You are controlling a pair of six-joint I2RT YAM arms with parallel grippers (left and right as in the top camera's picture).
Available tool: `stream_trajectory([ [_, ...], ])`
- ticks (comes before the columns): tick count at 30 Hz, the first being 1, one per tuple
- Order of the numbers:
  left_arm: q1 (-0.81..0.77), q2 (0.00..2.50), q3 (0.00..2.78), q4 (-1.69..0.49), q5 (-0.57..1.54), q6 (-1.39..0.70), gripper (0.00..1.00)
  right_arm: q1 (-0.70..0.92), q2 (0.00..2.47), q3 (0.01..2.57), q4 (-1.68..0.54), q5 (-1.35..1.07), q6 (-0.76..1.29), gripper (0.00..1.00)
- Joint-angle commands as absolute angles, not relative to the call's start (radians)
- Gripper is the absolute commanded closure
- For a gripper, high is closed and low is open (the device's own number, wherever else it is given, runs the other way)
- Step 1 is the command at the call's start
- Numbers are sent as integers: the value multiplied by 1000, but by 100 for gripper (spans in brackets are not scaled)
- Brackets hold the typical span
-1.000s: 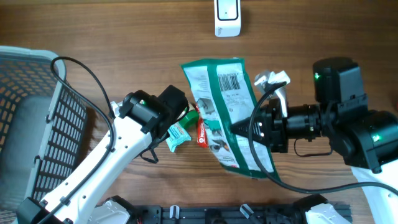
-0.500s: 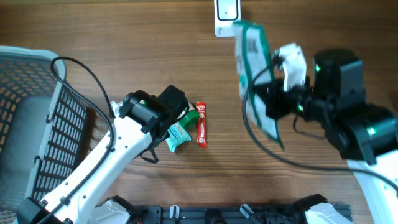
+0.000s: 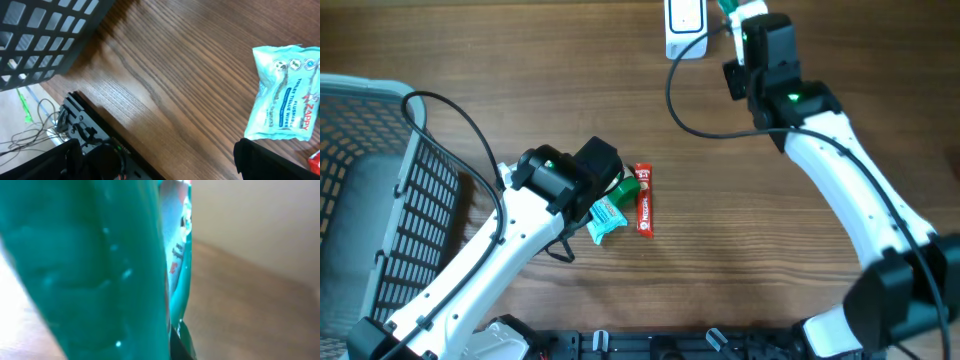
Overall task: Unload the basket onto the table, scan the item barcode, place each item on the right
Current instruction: 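Lift the gloves pack with the right gripper toward the scanner, then carry the gloves pack off the table's right side and release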
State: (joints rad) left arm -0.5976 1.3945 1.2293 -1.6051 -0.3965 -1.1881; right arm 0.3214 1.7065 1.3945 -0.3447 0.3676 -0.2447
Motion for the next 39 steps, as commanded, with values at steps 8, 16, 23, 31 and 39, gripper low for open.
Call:
stream_trajectory([
  [8, -603, 1386, 1230, -1605, -420, -1209, 0, 320, 2148, 1439, 310, 494, -663, 96],
  [16, -602, 1386, 1230, -1605, -420, -1209, 0, 320, 2289, 1551, 309, 414, -674, 96],
  [23, -603, 1386, 1230, -1605, -420, -1209, 0, 305, 2292, 1573, 302, 553, -602, 96],
  [31, -602, 1386, 1230, -1605, -420, -1209, 0, 90, 2167, 1587, -75, 688, -467, 96],
  [39, -603, 1386, 1230, -1605, -420, -1209, 0, -339, 2169, 1575, -257, 485, -311, 96],
])
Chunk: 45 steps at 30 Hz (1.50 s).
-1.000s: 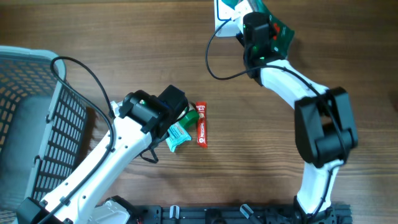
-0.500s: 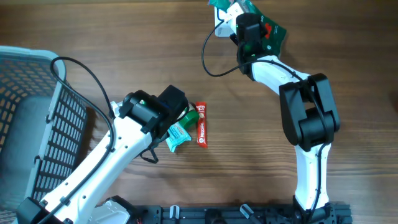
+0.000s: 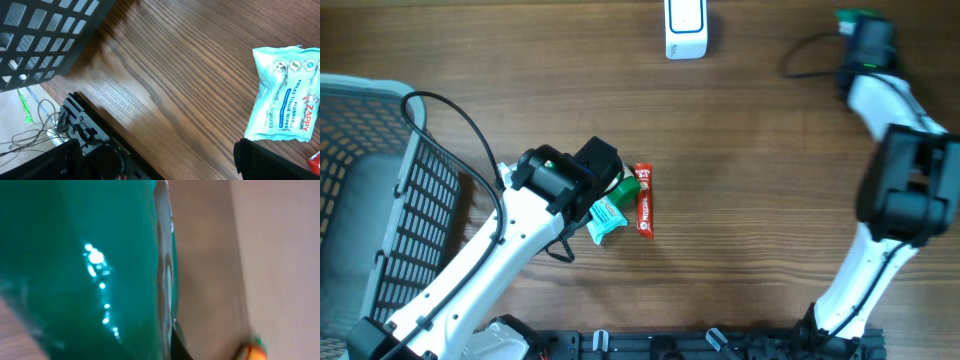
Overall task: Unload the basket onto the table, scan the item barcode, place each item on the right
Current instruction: 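Carry the gloves pack off the table's right side and release, then move the right gripper to the green-lidded jar and grasp it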
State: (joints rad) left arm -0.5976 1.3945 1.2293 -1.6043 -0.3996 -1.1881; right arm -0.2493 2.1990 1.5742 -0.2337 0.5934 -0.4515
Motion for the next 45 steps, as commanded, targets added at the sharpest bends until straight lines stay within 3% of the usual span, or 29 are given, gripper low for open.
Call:
stream_trajectory([
  [1, -602, 1386, 1230, -1605, -420, -1209, 0, -365, 2169, 1575, -264, 448, -299, 96],
  [6, -602, 1386, 1230, -1605, -420, -1209, 0, -476, 2169, 1575, -271, 327, -102, 94],
  [8, -603, 1386, 1230, -1605, -420, -1209, 0, -505, 2169, 1570, -276, 339, 4, 82],
  [9, -602, 1386, 1230, -1605, -420, -1209, 0, -525, 2169, 1568, -288, 352, 95, 67],
  [12, -602, 1386, 1230, -1605, -420, -1209, 0, -589, 2169, 1568, -370, 351, 367, 70],
  [14, -602, 1386, 1230, -1605, -420, -1209, 0, -620, 2169, 1568, -420, 346, 513, 65],
  [15, -603, 1386, 1230, -1605, -420, -1209, 0, -633, 2169, 1568, -426, 307, 551, 53],
  [17, -602, 1386, 1230, -1605, -420, -1209, 0, -640, 2167, 1575, -419, 183, 511, 0],
  [22, -603, 1386, 1230, -1605, -420, -1209, 0, -582, 2108, 1612, -362, -192, 371, 0],
  [28, -603, 1386, 1230, -1605, -420, -1209, 0, -388, 1914, 1613, -374, -232, 341, 0],
  [34, -602, 1386, 1230, -1605, -420, -1209, 0, -131, 1882, 1596, -664, -512, 326, 0],
  [38, -602, 1386, 1230, -1605, -420, -1209, 0, 37, 1883, 1549, -841, -629, 207, 0],
  [43, -602, 1386, 1230, -1605, -420, -1209, 0, 280, 1883, 1545, -1053, -544, 219, 32],
  [45, -603, 1386, 1230, -1605, -420, -1209, 0, 352, 1883, 1544, -1067, -422, 402, 34],
])
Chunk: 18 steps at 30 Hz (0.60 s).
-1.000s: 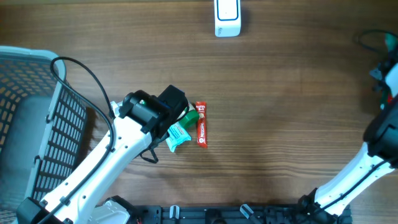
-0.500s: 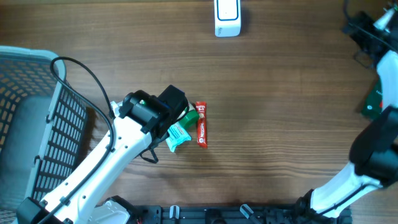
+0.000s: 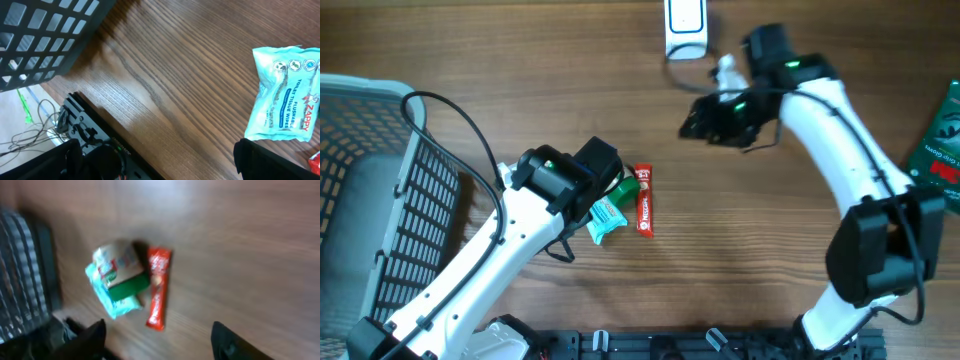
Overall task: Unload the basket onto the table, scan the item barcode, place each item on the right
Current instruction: 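Move the right gripper to the green-lidded jar and grasp it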
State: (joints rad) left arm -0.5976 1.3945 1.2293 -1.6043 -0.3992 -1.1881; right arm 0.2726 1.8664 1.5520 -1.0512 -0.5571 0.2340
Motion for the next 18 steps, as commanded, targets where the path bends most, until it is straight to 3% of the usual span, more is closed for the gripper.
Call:
stream_trajectory([
  [1, -602, 1386, 1230, -1605, -420, -1209, 0, 384, 1883, 1543, -1077, -371, 465, 34],
  [4, -603, 1386, 1230, -1605, -420, -1209, 0, 464, 1883, 1527, -1063, -276, 634, 34],
  [7, -602, 1386, 1230, -1605, -420, -1209, 0, 516, 1883, 1469, -980, -289, 652, 32],
  [8, -602, 1386, 1230, -1612, -427, -1198, 0, 534, 1883, 1454, -957, -292, 622, 26],
  [10, -602, 1386, 1230, -1628, -440, -1120, 0, 572, 1883, 1428, -871, -295, 483, 2],
  [18, -602, 1386, 1230, -1583, -461, -1110, 0, 598, 1904, 1415, -638, -445, 330, 0],
])
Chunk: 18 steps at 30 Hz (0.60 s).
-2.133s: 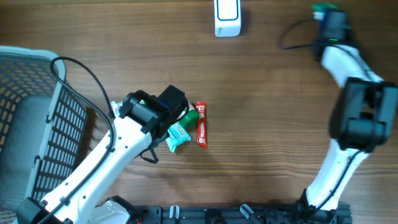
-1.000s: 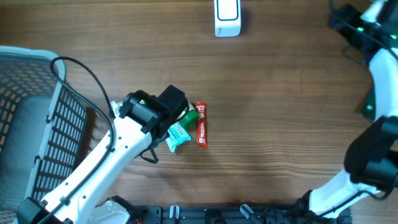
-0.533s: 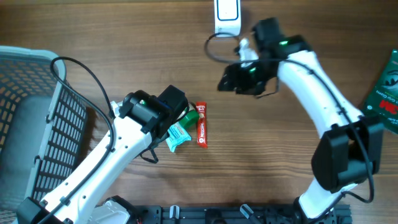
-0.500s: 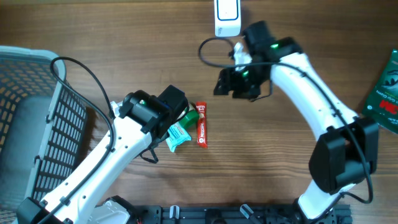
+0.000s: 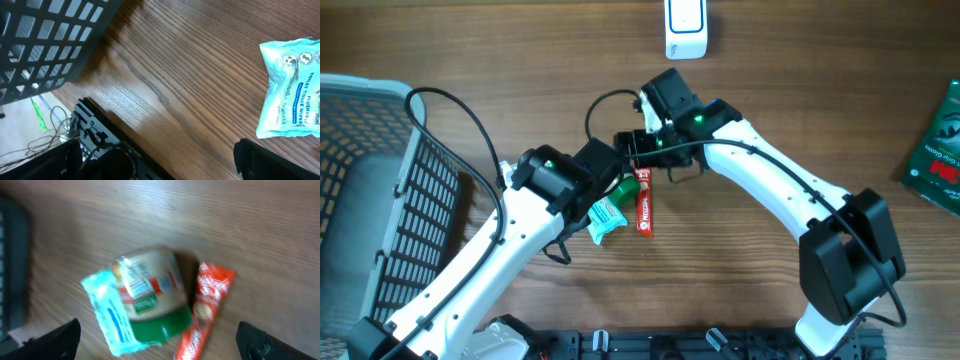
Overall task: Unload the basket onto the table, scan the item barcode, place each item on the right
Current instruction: 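Move the right gripper to the green-lidded jar and grasp it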
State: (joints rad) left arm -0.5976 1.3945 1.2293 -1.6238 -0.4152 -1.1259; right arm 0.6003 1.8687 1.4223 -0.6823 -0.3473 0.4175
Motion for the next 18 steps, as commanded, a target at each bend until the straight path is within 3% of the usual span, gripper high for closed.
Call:
stream_trajectory([
  [1, -602, 1386, 1230, -1547, -464, -1101, 0, 599, 1912, 1415, -619, -472, 309, 0],
  [7, -354, 1368, 1245, -1538, -271, -1104, 0, 616, 1954, 1415, -602, -447, 183, 0],
  [11, -210, 1312, 1245, -1479, -181, -1106, 0, 663, 1968, 1415, -603, -310, 161, 0],
  [18, -106, 1270, 1245, -1436, -105, -1106, 0, 749, 2078, 1415, -595, -226, 161, 4],
])
